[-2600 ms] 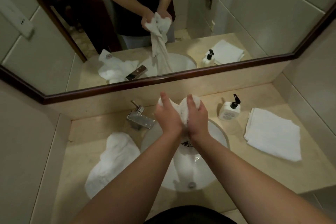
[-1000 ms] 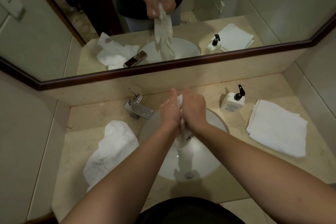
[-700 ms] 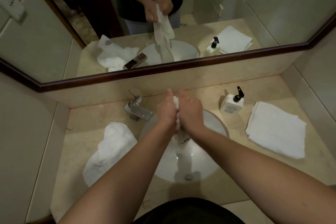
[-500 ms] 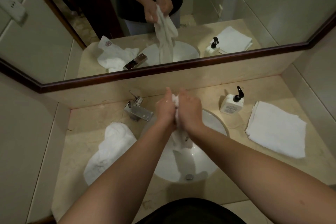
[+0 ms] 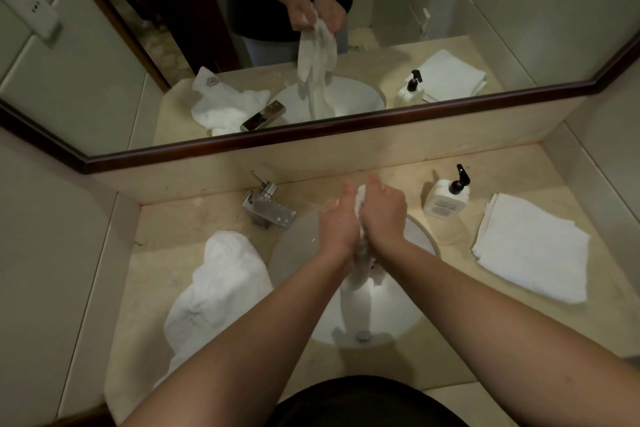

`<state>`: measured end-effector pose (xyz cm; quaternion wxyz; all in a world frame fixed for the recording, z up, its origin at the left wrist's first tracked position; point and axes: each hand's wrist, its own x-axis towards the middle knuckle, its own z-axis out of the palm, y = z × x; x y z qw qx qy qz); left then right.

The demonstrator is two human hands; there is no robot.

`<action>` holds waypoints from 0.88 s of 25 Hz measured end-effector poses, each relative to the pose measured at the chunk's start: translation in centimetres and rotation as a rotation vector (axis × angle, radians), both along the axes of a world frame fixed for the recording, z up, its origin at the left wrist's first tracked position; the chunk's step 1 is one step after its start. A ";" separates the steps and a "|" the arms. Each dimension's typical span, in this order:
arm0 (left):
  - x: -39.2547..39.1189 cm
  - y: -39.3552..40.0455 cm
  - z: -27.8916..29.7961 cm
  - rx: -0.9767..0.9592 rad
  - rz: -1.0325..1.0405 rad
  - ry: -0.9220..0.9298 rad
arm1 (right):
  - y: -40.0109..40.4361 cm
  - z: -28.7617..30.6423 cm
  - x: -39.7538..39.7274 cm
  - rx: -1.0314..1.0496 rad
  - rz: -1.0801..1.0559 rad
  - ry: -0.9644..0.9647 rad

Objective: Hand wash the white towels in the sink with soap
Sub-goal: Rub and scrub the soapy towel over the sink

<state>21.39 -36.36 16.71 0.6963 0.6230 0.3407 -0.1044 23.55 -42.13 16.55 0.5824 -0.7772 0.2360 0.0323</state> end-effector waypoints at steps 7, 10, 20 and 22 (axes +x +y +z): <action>0.0 1.3 -1.0 -0.191 -0.006 0.120 | 0.2 -0.6 -1.6 -0.033 0.139 -0.095; -0.5 1.7 -1.8 -0.053 -0.077 0.115 | -0.7 -1.8 -0.8 -0.084 0.203 -0.055; -2.7 7.5 -12.8 0.093 -0.227 0.405 | -8.0 -9.4 -1.5 -0.254 0.605 0.398; -2.2 8.4 -15.5 0.116 -0.222 0.430 | -8.4 -11.0 -1.1 -0.107 0.561 0.461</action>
